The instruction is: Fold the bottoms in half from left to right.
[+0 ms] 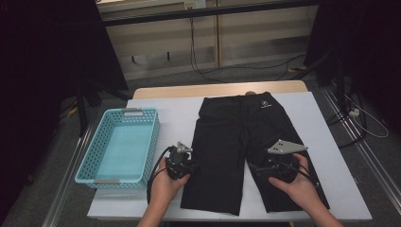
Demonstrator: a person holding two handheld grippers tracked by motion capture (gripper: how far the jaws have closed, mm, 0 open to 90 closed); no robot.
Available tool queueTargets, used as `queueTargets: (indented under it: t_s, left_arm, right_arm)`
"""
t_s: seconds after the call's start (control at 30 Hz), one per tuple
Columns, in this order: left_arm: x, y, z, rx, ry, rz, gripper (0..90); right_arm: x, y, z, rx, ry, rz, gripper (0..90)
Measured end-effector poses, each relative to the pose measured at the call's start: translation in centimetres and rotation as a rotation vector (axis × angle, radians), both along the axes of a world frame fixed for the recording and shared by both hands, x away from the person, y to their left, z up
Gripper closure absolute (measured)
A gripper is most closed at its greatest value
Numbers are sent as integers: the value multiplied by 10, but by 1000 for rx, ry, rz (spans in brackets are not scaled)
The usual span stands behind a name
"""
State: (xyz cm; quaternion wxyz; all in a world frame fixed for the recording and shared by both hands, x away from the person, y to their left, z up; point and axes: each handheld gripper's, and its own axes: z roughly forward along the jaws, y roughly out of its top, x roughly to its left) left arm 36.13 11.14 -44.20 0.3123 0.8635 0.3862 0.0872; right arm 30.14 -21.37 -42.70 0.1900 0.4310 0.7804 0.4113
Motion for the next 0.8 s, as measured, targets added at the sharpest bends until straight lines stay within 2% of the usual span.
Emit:
queueTargets:
  t_s: [0.03, 0.1, 0.13, 0.2, 0.33, 0.53, 0.8]
  left_arm:
    - [0, 0, 0, -8, 9, 2, 761]
    - [0, 1, 0, -42, 48, 7, 870]
    - [0, 1, 0, -42, 50, 8, 890]
    - [0, 0, 2, -39, 61, 12, 892]
    - [1, 2, 7, -73, 78, 6, 896]
    - [0, 2, 21, -149, 84, -5, 896]
    - [-4, -10, 24, -179, 87, -49, 896]
  right_arm:
    - [1, 1, 0, -3, -2, 2, 189]
    - [2, 3, 0, -5, -3, 2, 188]
    - [3, 4, 0, -4, -5, 4, 187]
    - [4, 4, 0, -2, -4, 1, 186]
    - [9, 4, 1, 12, -3, 0, 185]
    - [18, 5, 0, 10, -2, -6, 184]
    - [39, 16, -1, 41, 5, -37, 163]
